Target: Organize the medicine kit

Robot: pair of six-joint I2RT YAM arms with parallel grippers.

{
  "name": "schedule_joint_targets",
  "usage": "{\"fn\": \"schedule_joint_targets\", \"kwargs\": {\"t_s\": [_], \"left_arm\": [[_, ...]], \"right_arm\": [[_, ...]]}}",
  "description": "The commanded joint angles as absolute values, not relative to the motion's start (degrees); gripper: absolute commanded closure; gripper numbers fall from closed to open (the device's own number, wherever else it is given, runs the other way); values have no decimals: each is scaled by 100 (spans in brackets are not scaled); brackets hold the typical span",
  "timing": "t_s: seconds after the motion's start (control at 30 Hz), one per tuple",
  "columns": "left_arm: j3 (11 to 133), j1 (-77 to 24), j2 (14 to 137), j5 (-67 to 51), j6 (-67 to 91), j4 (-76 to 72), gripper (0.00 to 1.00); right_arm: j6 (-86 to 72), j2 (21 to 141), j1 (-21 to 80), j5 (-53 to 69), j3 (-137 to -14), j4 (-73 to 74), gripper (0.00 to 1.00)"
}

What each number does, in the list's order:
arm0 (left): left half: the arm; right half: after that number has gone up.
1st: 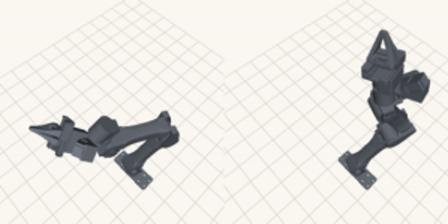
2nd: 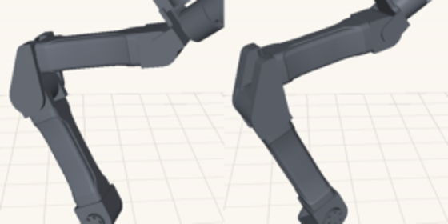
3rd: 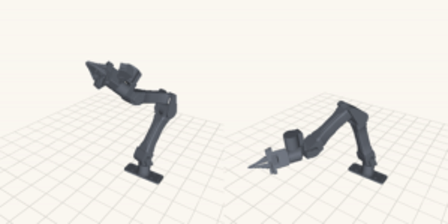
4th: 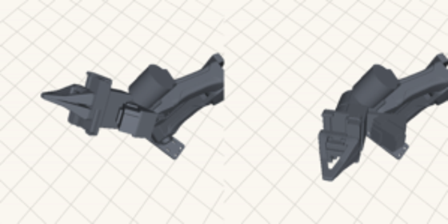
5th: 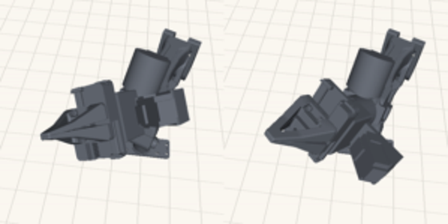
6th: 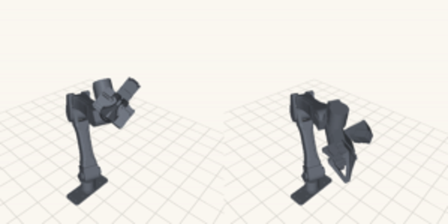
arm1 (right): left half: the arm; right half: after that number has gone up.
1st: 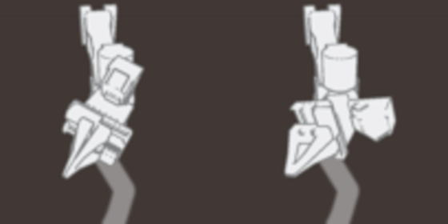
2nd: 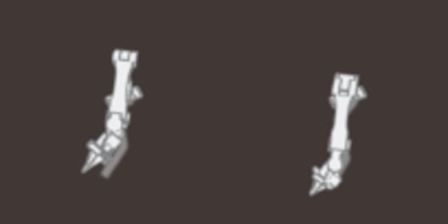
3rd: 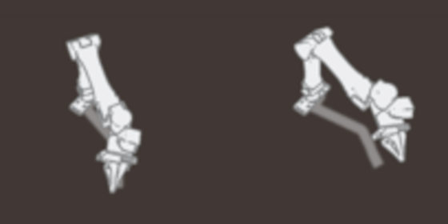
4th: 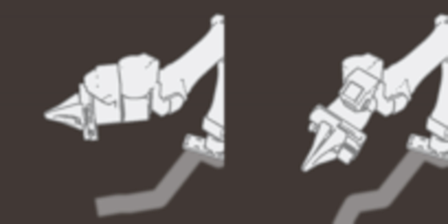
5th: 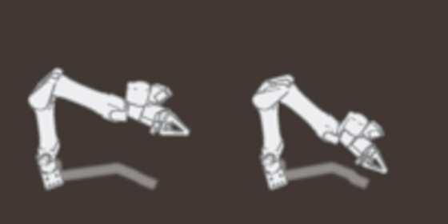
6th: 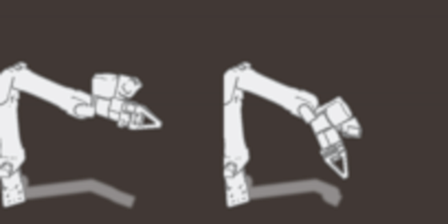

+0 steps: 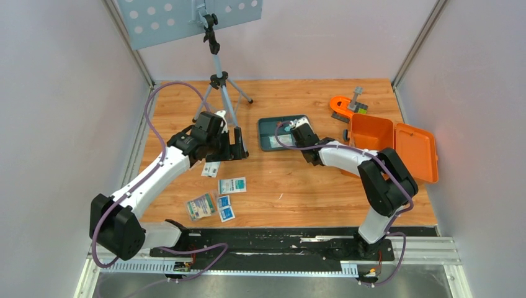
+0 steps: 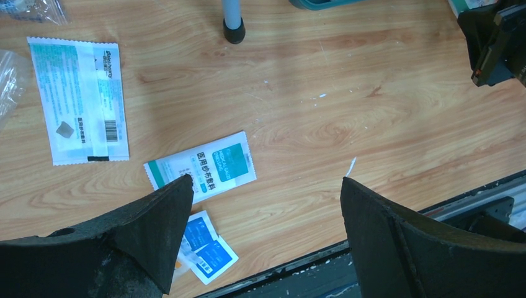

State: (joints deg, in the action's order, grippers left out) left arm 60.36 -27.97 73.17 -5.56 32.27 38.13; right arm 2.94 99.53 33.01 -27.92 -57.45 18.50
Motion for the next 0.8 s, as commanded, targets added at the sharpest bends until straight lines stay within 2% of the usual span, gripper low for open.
{"fn": "schedule_joint_targets", "kwargs": {"t_s": [0.0,0.2,0.47,0.77], "left_arm": [[6038,-2769,7087,-583,3279,3669,4],[6069,-2767,7058,-518,3256,3706,4],[6125,-2769,7021,-440,3220,3775,4],[6152,-2768,6923,-362,3164,3840,4]], "right_arm": [[210,9257,3380,-2988,-5743,1713,100],[36,8149,3371,-2812,-5854,2025,100],[-340,7361,3271,-2683,-6390,2273,100],[-477,6868,2392,-2986,-7071,2451,100]]}}
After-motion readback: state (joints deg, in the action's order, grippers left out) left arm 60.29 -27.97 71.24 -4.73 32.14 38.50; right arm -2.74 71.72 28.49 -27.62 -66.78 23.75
